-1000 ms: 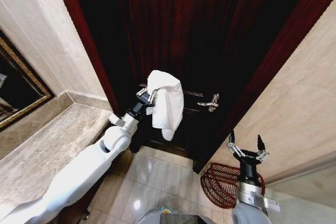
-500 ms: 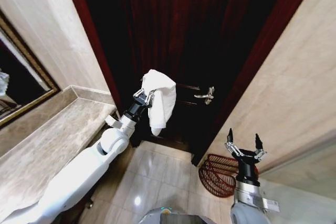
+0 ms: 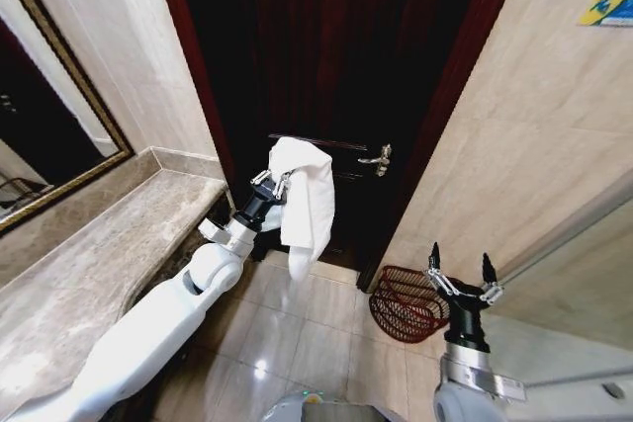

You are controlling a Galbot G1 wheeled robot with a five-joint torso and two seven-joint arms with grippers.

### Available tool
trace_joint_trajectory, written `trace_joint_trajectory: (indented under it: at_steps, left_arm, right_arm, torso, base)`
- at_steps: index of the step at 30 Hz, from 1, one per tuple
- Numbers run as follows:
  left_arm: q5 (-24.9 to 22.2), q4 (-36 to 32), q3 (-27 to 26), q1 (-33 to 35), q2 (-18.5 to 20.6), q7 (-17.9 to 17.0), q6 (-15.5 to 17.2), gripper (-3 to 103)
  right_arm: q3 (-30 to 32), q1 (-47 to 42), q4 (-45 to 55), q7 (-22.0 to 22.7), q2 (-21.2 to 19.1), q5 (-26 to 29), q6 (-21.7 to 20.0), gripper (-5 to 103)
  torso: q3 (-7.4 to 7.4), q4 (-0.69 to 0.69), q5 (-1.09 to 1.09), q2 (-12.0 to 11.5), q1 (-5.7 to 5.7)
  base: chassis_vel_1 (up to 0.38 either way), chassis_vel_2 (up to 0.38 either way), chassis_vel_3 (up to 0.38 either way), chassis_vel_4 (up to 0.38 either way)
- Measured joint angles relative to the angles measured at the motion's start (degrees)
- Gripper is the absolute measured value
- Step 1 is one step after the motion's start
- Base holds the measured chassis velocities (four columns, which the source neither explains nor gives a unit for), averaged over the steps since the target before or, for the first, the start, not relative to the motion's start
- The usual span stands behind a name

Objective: Discard the used towel into the hamper.

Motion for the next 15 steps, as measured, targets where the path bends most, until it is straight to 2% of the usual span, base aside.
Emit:
trace_joint_trajectory:
  at_steps: [6,15]
  left_arm:
    - [0.64,0.69,0.62,0.03,-0.37,0.15,0.09,8]
    - [0.86,1.73,2.03,-1.15,-0.69,0.09,0.34,8]
  right_arm:
    - [0.28,0.01,-0.33,0.02,-0.07,0.22,0.29,100]
    - [0.61,0.08,-0.65,0.21,-0.06,0.45,0.47,100]
  torso:
    - [0.0,-0.01,0.0,0.0,-0.02]
    - [-0.03,-0.01,0.01,0.03,-0.09]
  base:
    - [-0.079,0.003,-0.009,-0.088]
    - [-0.049,-0.087,-0.09,-0.056]
